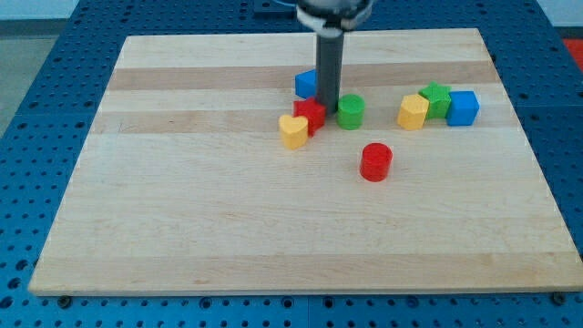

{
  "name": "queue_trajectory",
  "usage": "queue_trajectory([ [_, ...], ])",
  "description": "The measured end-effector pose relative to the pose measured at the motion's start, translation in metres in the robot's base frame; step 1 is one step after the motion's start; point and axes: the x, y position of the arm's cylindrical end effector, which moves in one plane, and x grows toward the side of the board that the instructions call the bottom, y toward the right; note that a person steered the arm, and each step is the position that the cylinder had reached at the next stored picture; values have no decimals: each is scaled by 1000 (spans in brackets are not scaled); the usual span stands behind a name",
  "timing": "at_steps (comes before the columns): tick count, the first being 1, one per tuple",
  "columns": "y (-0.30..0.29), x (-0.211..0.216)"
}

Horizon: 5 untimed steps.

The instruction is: Push blue triangle to the right side of the red star

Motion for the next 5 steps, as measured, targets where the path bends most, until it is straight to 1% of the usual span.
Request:
queue_trajectory([
  [1,-11,44],
  [2,-13,48],
  [3,-14,29],
  [4,-14,-19],
  [5,-32,-42],
])
